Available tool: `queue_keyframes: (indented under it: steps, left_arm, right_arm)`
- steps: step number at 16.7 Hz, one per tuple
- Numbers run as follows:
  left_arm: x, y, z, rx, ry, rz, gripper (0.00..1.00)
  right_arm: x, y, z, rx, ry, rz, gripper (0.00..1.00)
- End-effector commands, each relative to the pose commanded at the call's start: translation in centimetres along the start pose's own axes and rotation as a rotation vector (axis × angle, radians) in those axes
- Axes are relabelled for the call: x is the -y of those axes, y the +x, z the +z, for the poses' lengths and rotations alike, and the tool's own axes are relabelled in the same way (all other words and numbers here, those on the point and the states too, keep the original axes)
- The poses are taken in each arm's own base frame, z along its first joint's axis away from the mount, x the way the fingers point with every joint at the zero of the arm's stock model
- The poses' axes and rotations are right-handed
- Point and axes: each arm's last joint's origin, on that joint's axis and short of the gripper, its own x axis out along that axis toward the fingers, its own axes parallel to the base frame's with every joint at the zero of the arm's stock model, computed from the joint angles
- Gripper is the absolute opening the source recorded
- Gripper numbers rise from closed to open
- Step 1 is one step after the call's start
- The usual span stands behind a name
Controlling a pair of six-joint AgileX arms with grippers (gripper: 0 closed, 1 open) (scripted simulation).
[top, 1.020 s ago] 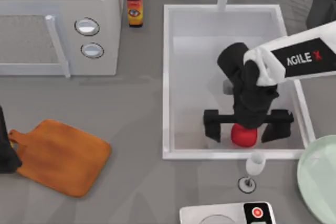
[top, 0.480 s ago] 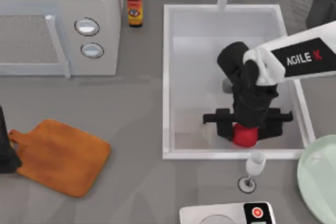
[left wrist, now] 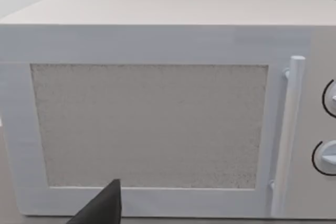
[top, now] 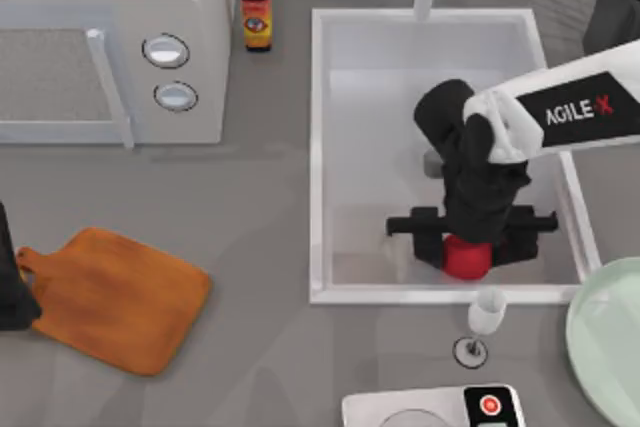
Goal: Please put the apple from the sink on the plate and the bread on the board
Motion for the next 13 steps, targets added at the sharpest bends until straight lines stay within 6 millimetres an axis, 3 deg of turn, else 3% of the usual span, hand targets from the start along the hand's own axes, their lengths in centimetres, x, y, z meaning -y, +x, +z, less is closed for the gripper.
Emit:
queue_keyframes:
  steps: [1, 5, 13]
  left_arm:
    - [0.0, 0.0, 0.0, 0.000, 0.000, 0.000, 1.00]
    - [0.0, 0.0, 0.0, 0.000, 0.000, 0.000, 1.00]
    - [0.0, 0.0, 0.0, 0.000, 0.000, 0.000, 1.00]
  right_arm:
    - [-0.1, -2.8, 0.6, 0.050, -0.009, 0.000, 0.00]
    - [-0.2, -4.7, 0.8, 0.049, -0.009, 0.000, 0.00]
    - [-0.1, -12.6, 0.6, 0.049, -0.009, 0.000, 0.00]
